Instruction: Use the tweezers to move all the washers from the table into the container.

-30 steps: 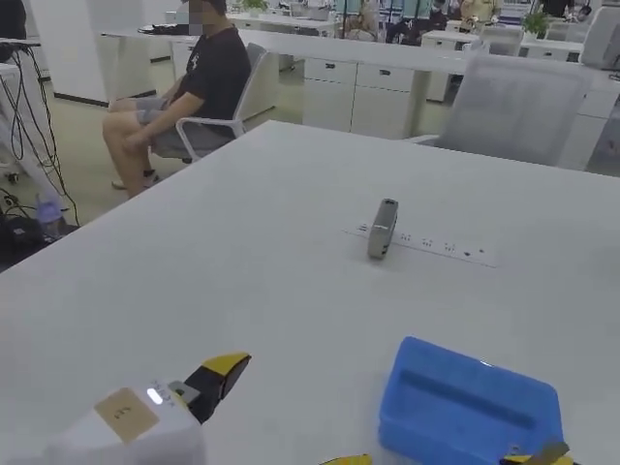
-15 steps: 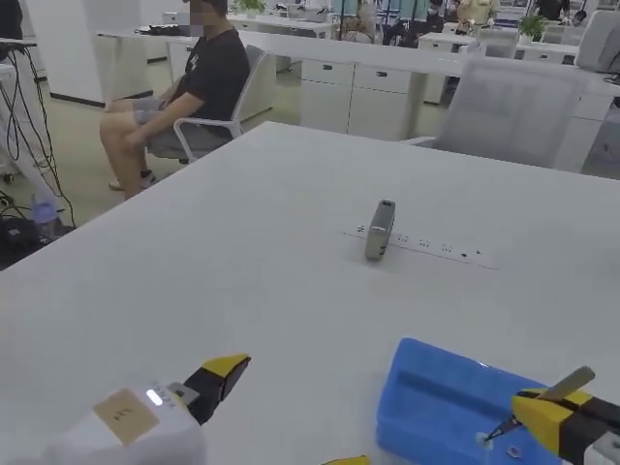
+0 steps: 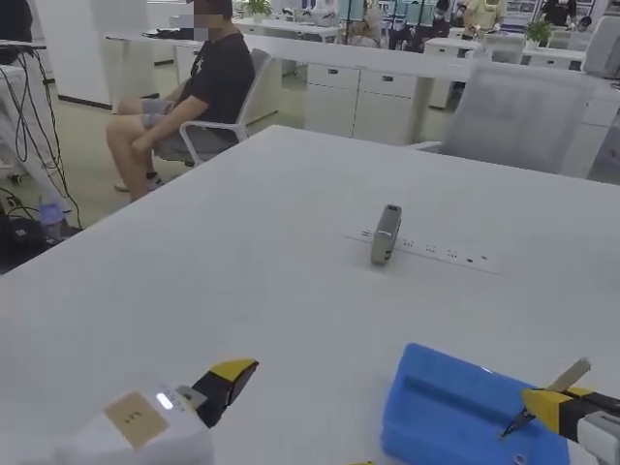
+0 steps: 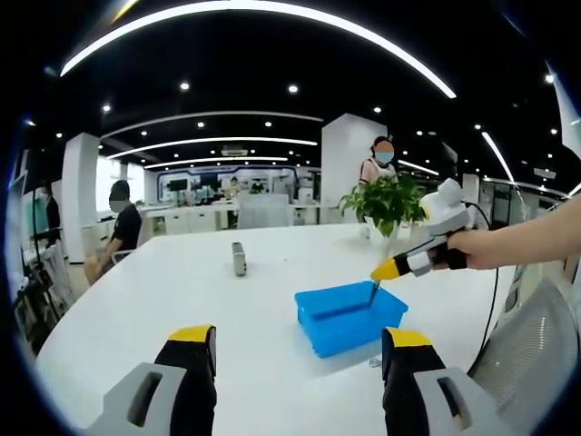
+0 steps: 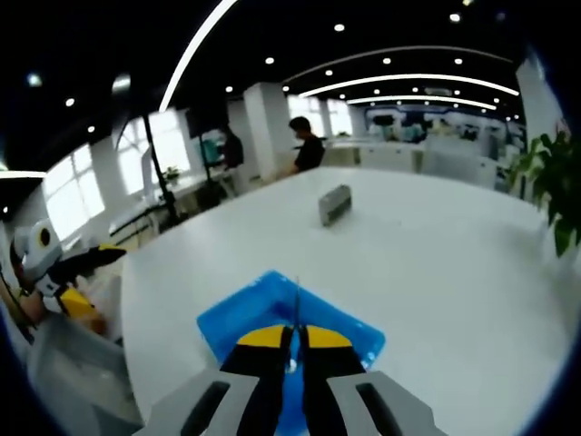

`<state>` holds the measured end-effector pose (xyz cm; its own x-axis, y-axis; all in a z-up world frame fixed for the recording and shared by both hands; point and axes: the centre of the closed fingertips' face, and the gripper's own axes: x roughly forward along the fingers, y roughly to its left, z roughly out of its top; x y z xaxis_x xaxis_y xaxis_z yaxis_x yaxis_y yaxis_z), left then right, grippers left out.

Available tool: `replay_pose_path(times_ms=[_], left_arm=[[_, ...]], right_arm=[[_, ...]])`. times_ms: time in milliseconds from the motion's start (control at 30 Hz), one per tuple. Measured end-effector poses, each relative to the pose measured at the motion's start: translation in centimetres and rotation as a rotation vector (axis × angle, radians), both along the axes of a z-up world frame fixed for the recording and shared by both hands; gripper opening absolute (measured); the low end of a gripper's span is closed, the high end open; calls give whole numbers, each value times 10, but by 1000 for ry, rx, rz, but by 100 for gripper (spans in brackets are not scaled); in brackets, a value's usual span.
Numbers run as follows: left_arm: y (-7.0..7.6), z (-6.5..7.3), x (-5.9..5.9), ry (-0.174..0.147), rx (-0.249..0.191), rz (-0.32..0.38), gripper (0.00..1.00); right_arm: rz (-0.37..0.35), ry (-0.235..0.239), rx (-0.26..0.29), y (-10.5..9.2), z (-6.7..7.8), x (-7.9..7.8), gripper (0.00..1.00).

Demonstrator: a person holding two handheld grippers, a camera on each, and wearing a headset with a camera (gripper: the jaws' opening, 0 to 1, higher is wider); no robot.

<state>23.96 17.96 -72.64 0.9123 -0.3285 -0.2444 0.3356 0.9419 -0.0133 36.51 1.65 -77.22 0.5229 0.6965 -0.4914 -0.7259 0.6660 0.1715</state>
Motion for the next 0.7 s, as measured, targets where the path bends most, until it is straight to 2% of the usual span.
replay_pose_path(times_ms=[267,533,700], left_arm=[[0,-2,0,7,7,-4,74],[0,-3,0,12,11,-4,73],[0,-4,-1,14,15,-6,73]], right_arm=[[12,20,-49,-1,-18,6,2],[17,27,-79,-8,-30,17,2],[25,16,-98,-8,-32,15,3]])
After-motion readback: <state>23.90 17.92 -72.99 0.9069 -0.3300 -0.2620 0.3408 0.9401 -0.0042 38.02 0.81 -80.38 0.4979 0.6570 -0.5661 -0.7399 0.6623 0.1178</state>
